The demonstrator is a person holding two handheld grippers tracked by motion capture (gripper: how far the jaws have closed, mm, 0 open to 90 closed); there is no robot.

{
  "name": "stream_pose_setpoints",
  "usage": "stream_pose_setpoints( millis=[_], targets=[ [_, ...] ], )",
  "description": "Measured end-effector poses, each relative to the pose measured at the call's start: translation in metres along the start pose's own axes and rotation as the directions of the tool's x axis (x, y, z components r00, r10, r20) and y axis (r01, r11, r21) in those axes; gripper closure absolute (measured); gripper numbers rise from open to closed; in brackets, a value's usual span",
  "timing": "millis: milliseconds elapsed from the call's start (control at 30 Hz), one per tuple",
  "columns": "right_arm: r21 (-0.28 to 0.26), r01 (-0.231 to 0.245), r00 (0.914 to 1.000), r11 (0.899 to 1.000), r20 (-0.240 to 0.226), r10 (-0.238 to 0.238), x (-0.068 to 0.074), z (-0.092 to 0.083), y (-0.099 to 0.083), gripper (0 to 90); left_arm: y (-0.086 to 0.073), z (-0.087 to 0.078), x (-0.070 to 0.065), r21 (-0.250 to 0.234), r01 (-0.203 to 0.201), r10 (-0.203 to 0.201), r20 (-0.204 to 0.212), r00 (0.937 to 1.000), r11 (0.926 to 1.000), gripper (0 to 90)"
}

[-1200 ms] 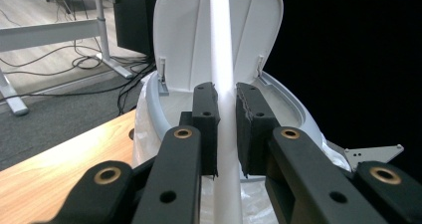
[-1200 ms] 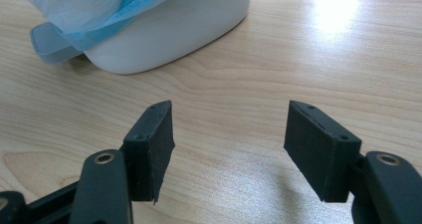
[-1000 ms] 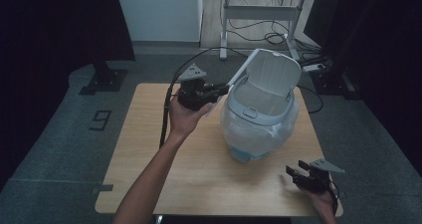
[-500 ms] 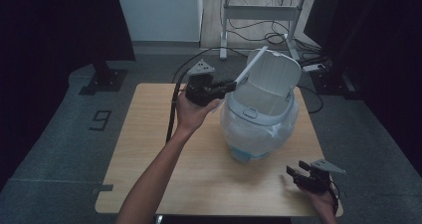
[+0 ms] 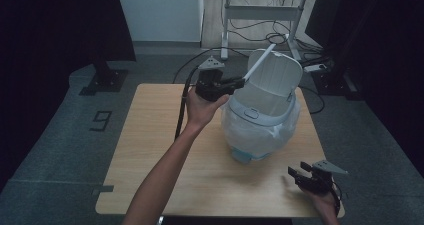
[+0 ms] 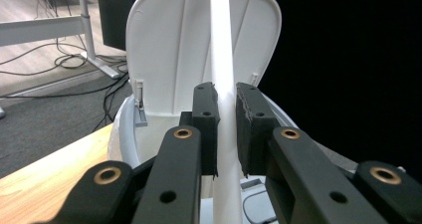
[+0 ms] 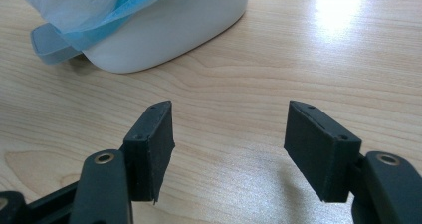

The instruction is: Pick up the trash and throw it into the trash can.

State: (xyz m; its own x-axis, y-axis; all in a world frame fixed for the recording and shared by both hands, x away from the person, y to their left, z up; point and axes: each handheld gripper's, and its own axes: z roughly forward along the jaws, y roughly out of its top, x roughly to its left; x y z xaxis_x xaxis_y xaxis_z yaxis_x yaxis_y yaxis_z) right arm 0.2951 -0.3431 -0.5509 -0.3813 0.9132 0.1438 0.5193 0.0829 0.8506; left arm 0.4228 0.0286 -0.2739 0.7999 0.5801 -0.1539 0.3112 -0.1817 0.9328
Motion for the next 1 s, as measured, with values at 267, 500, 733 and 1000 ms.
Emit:
stream_pose_setpoints(
  millis=[267, 500, 733, 1000],
  targets=[
    [0.003, 0.001, 1.0000, 1.000, 0.001, -0.001, 0.000, 0.000, 0.000, 35.4, 0.007, 0.010, -0.001, 0.007, -0.015, 0.015, 0.002, 0.9999, 0.9999, 80.1],
    [0.004, 0.001, 1.0000, 1.000, -0.001, -0.001, 0.000, 0.000, 0.000, 35.4, 0.014, 0.022, 0.000, 0.015, -0.024, 0.024, 0.005, 0.9997, 0.9996, 80.1],
    [0.003, 0.002, 1.0000, 1.000, -0.001, -0.002, 0.000, 0.000, 0.000, 35.4, 0.021, 0.032, -0.002, 0.016, -0.029, 0.029, 0.014, 0.9995, 0.9994, 80.1],
    [0.003, 0.001, 1.0000, 1.000, 0.000, -0.001, 0.000, 0.000, 0.000, 35.4, 0.025, 0.044, -0.004, 0.018, -0.031, 0.031, 0.020, 0.9993, 0.9994, 80.1]
  ],
)
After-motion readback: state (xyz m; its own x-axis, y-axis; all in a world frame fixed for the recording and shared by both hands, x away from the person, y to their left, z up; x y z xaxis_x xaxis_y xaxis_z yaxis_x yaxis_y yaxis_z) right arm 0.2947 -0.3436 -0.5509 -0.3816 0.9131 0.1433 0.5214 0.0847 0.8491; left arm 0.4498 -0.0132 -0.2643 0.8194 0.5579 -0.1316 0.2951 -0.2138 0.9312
